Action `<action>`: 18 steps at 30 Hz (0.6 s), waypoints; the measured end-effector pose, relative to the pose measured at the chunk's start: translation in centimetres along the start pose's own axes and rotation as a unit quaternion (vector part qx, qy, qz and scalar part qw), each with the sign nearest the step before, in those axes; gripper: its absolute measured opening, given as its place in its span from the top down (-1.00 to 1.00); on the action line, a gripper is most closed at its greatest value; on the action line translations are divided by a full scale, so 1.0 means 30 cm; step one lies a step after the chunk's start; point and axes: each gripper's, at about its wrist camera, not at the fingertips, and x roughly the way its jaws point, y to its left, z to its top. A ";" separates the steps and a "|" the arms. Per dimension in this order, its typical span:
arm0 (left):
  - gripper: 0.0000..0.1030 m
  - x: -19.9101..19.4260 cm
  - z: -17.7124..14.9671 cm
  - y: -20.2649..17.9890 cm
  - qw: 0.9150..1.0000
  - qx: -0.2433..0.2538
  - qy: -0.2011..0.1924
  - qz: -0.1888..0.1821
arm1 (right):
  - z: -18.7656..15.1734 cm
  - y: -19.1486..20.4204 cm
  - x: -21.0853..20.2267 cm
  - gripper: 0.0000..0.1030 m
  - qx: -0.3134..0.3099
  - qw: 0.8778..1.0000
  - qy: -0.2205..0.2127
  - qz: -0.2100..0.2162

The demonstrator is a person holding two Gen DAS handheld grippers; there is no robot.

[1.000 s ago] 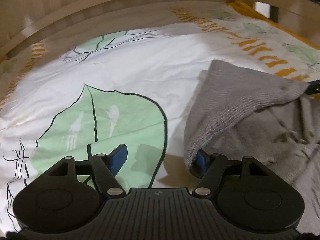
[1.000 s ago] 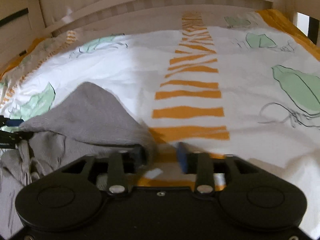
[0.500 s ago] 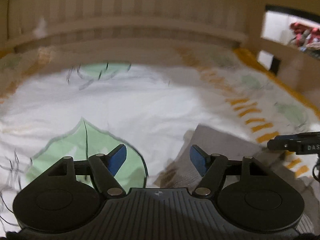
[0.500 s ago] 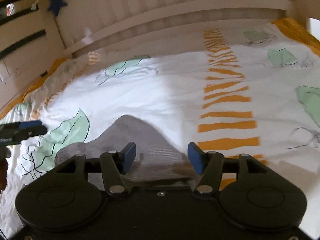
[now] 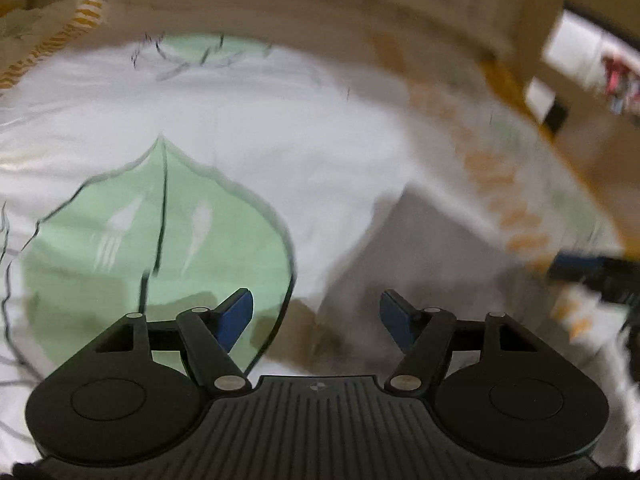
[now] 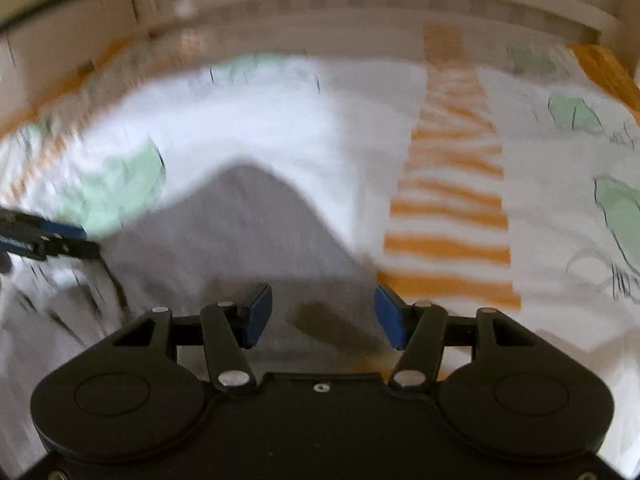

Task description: Fold large clothes

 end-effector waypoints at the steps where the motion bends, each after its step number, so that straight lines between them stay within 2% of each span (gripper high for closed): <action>1: -0.35 0.007 0.016 -0.010 1.000 -0.004 -0.006 -0.005 | 0.015 -0.001 0.008 -0.22 0.001 1.000 -0.005 0.003; 4: -0.35 0.085 0.063 -0.062 1.000 0.016 0.009 -0.014 | 0.055 0.009 0.072 -0.22 -0.006 1.000 0.002 0.003; 7: -0.35 0.190 0.065 -0.107 0.998 0.039 0.037 -0.022 | 0.070 0.014 0.154 -0.22 -0.005 1.000 0.016 0.007; 11: -0.35 0.311 0.044 -0.137 0.994 0.077 0.083 -0.003 | 0.060 0.014 0.233 -0.22 -0.004 0.999 0.038 0.007; 13: -0.31 0.319 0.033 -0.137 0.993 0.088 0.076 -0.004 | 0.046 0.007 0.252 -0.23 -0.004 0.999 0.046 0.008; 14: 0.03 0.318 0.032 -0.132 0.994 0.087 0.071 -0.009 | 0.041 0.002 0.261 -0.23 0.000 0.999 0.047 0.010; 15: 0.63 0.310 0.036 -0.128 0.994 0.086 0.066 -0.015 | 0.036 -0.003 0.261 -0.20 0.002 0.999 0.047 0.013; 16: 0.93 0.298 0.043 -0.129 0.994 0.085 0.059 -0.018 | 0.034 -0.003 0.260 0.12 0.002 0.999 0.046 0.013; 17: 0.92 0.279 0.049 -0.133 0.995 0.084 0.047 -0.014 | 0.036 -0.001 0.257 0.54 -0.001 0.999 0.045 0.011; 18: 0.92 0.256 0.056 -0.144 0.995 0.089 0.034 -0.010 | 0.041 0.003 0.249 0.79 0.000 0.999 0.044 0.010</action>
